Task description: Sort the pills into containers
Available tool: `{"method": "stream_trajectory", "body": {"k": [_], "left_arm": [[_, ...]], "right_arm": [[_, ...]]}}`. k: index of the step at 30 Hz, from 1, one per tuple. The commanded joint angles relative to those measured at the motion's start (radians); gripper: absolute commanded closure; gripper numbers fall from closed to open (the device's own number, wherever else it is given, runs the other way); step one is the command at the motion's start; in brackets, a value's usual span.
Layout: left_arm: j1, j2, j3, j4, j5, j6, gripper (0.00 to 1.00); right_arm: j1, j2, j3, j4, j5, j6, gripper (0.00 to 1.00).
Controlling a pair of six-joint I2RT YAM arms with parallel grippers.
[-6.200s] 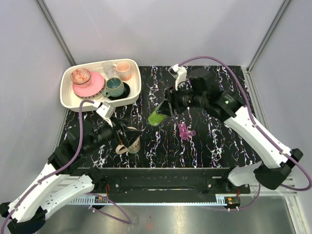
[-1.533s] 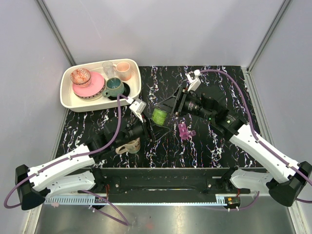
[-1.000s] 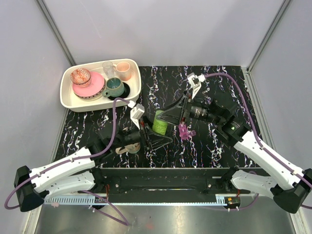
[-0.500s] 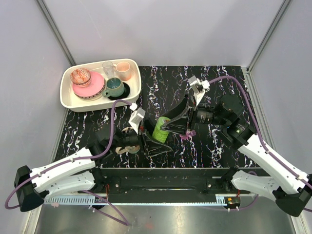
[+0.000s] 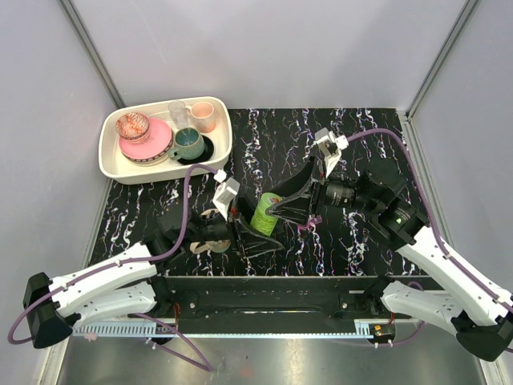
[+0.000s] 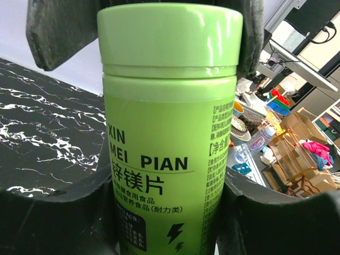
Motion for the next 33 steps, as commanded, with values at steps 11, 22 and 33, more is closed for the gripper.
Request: {"method": "stream_trajectory", "body": {"k": [11, 22, 33], "left_arm": [[-0.007, -0.062, 0.019, 0.088, 0.028, 0.039, 1.00], [-0.007, -0.062, 0.027, 0.069, 0.024, 0.049, 1.00], [-0.008, -0.081, 0.022, 0.037, 0.005, 0.067, 1.00]], "right_arm": [[0.000, -0.065, -0.019, -0.155, 0.156, -0.085, 0.19], [0.002, -0.070, -0.012, -0.227, 0.213, -0.092, 0.17], [0.002, -0.100, -0.009, -0.290, 0.308, -0.118, 0.16]]}}
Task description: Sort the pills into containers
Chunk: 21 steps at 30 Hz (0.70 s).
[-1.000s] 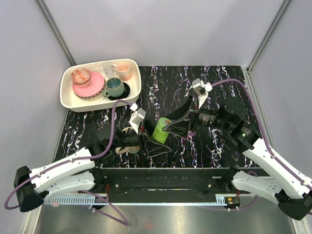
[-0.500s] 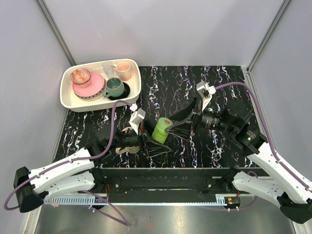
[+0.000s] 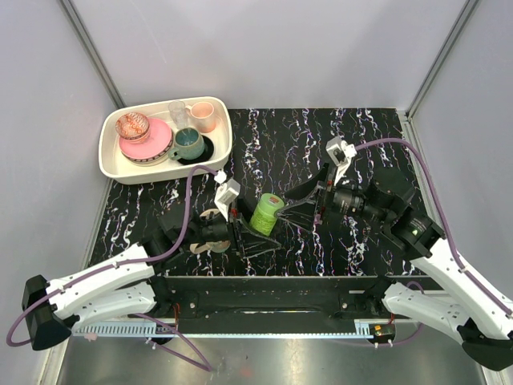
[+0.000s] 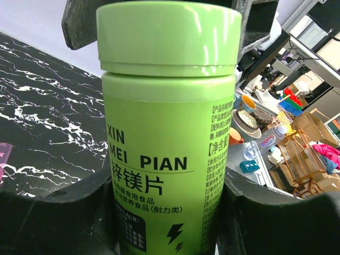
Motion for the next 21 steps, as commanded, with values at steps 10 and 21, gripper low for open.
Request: {"method": "stream_trajectory", "body": {"k": [10, 21], "left_arm": [[-0.011, -0.088, 0.015, 0.107, 0.005, 0.045, 1.00], [-0.012, -0.116, 0.056, -0.091, -0.196, 0.081, 1.00]], "right_arm": [[-0.007, -0.024, 0.016, -0.111, 0.176, -0.053, 0.16], [-0.008, -0.025, 0.149, -0.048, 0.322, 0.025, 0.20]]}}
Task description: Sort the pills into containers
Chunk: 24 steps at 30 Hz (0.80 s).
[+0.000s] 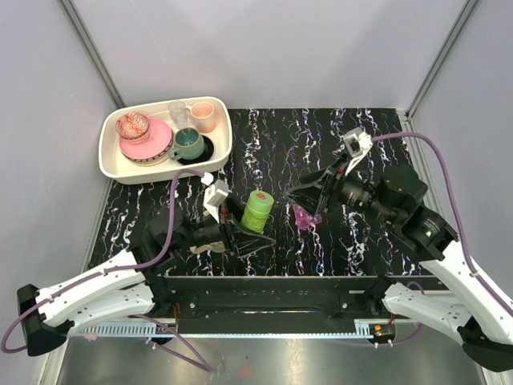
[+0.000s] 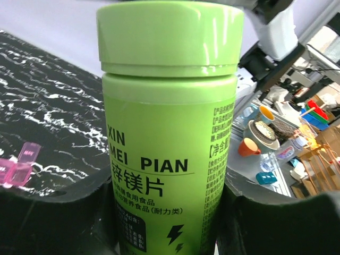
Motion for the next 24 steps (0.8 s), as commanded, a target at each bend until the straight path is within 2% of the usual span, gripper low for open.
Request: {"method": "stream_trajectory", "body": {"k": [1, 8, 13, 24], "left_arm": [[-0.003, -0.023, 0.057, -0.038, -0.118, 0.031, 1.00], [-0.005, 0.013, 0.106, -0.115, -0.199, 0.050, 1.00], [-0.003, 0.039, 0.128, -0.129, -0.225, 0.057, 1.00], [-0.003, 0.101, 0.175, -0.149, -0.290, 0.050, 1.00]], "right_arm": [[-0.003, -0.003, 0.089, 0.111, 0.104, 0.057, 0.20], [-0.003, 0.097, 0.146, 0.149, 0.117, 0.133, 0.20], [-0.003, 0.164, 0.147, 0.156, 0.089, 0.176, 0.17], [0.044, 0.199, 0.112, 0.188, 0.052, 0.218, 0.12]]}}
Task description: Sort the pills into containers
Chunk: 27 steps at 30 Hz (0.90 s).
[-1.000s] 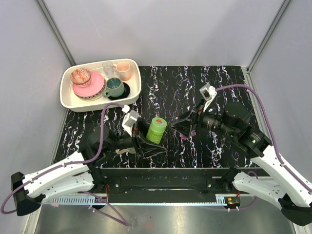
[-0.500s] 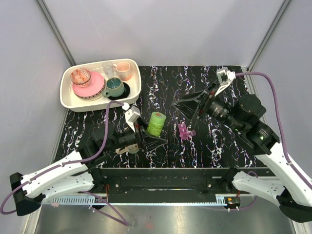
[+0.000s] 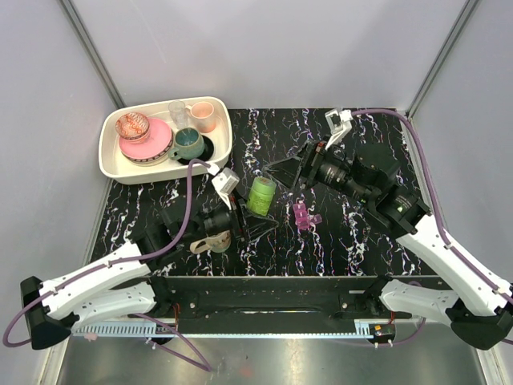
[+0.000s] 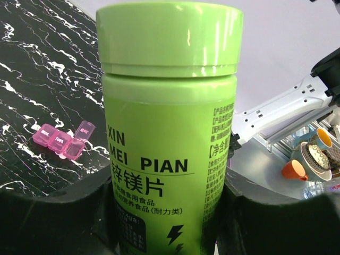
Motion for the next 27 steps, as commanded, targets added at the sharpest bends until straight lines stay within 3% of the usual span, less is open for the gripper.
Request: {"method": "stream_trajectory", "body": {"k": [1, 10, 16, 27], "left_arm": [[-0.003, 0.025, 0.086, 0.046, -0.049, 0.004, 1.00], [-0.003, 0.048, 0.112, 0.040, -0.063, 0.008, 1.00], [-0.003, 0.041, 0.110, 0.035, -0.063, 0.010, 1.00], [-0.003, 0.016, 0.094, 0.057, -0.049, 0.014, 1.00]], "right_arm": [[0.041, 0.004, -0.004, 0.058, -0.017, 0.021, 0.12], [0.110, 0.024, -0.030, 0.057, 0.032, 0.022, 0.13], [0.113, 0.029, -0.038, 0.060, 0.041, 0.027, 0.19], [0.115, 0.035, -0.059, 0.048, 0.112, 0.038, 0.19]]}}
